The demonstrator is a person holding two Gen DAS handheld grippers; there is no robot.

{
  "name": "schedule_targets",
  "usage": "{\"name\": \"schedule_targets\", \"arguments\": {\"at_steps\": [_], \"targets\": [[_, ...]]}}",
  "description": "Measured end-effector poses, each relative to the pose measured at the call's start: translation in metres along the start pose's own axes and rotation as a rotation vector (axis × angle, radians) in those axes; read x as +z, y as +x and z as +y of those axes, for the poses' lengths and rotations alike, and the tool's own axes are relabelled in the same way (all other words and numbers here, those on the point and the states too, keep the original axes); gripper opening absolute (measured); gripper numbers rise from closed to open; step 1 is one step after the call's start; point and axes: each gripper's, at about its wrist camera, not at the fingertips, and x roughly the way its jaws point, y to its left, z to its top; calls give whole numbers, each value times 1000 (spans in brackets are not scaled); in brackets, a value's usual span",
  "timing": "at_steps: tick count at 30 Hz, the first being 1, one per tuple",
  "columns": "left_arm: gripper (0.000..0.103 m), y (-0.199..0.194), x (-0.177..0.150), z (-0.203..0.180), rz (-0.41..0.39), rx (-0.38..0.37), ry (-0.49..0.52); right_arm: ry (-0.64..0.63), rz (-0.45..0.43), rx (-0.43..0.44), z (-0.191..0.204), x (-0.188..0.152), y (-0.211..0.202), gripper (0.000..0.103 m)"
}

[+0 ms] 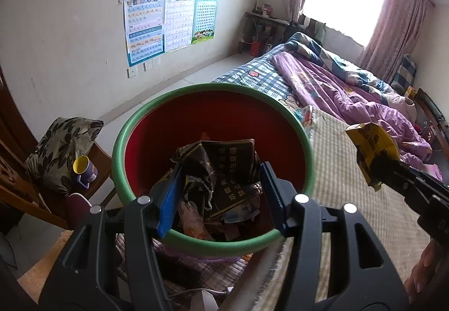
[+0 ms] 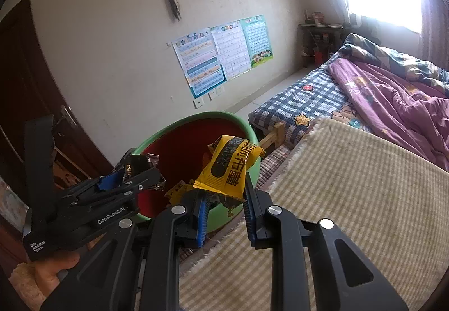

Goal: Collect trash
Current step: 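Lower brown wrapper into bin with left tool while right tool holds yellow packet above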

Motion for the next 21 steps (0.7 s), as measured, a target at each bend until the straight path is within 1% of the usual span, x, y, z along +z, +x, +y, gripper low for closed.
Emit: {"name": "schedule_targets", "arguments": {"at_steps": [21], "targets": [[52, 25, 1, 11, 44, -6, 13, -28, 26, 1, 12, 3, 25, 22]]}}
